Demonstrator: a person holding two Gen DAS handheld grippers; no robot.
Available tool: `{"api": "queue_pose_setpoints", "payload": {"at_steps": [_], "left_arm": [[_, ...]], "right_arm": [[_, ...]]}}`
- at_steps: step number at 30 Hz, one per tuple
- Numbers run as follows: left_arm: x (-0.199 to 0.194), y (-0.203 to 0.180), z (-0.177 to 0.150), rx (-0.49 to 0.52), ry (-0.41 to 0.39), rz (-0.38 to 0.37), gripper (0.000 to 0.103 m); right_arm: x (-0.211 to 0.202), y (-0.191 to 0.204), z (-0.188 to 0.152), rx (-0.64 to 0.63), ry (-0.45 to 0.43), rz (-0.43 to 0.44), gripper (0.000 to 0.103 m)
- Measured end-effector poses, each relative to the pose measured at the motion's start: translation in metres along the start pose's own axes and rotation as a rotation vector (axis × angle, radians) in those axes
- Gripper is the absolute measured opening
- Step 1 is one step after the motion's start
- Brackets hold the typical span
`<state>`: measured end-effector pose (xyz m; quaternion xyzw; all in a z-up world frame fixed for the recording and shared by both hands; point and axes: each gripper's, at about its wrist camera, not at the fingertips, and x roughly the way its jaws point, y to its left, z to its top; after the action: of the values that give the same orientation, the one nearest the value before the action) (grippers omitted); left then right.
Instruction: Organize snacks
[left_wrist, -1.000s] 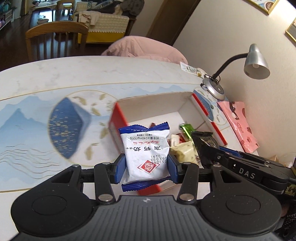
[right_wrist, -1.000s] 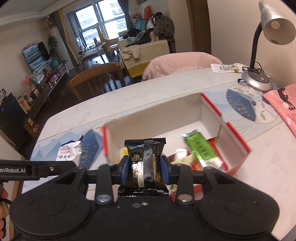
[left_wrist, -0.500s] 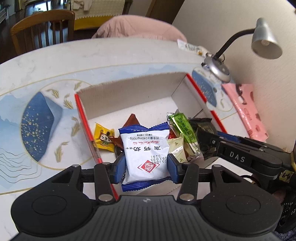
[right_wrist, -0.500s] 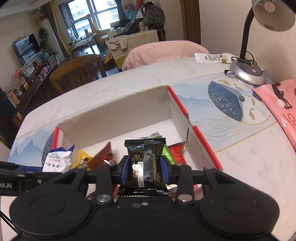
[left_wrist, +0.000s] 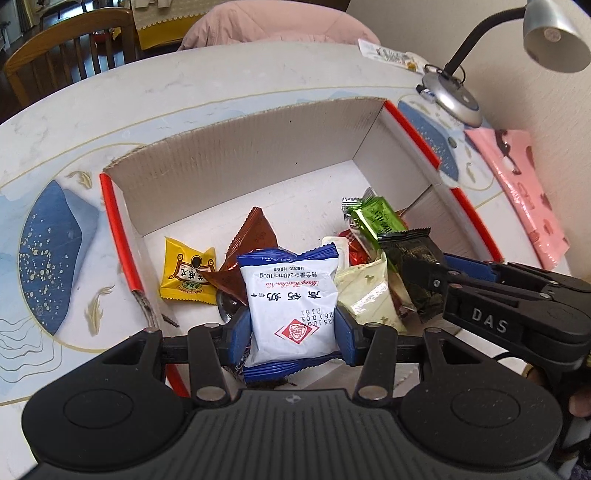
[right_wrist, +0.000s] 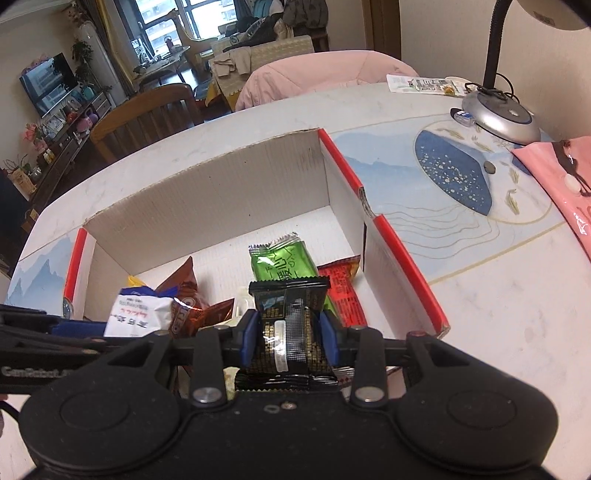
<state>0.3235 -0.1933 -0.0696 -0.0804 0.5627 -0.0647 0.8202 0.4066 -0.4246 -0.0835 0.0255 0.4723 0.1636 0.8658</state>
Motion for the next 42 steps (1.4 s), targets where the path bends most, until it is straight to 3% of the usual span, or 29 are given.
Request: {"api": "queue_pose_setpoints", "payload": {"at_steps": [10,13,18,28,36,42], "left_arm": [[0.012,-0.001,-0.003,0.009,0.023,0.010,0.048],[0.010,0.000,-0.004,0.000,0.016,-0.001,0.058],[0.001,0.003,-0.007,-0.009,-0.005,-0.009,0.059],[-0.043,0.009,-0.022,0.021,-0.112,-0.049,0.063],[-0.085,0.027,-0.040,0.071,-0.214,-0.060,0.063],[-0.108,0.043,-0.056,0.077,-0.250,-0.076,0.068]], "right_arm": [[-0.001,-0.004,-0.002,0.002,0.002,0.039,0.036],[-0.001,-0.004,-0.003,-0.002,0.002,0.044,0.037],[-0.005,-0.003,-0.003,-0.004,-0.009,0.060,0.038],[-0.035,0.007,-0.007,0.003,-0.081,0.063,0.041],[-0.072,0.044,-0.020,-0.029,-0.177,0.076,0.045],[-0.092,0.071,-0.031,-0.045,-0.220,0.074,0.050]]}}
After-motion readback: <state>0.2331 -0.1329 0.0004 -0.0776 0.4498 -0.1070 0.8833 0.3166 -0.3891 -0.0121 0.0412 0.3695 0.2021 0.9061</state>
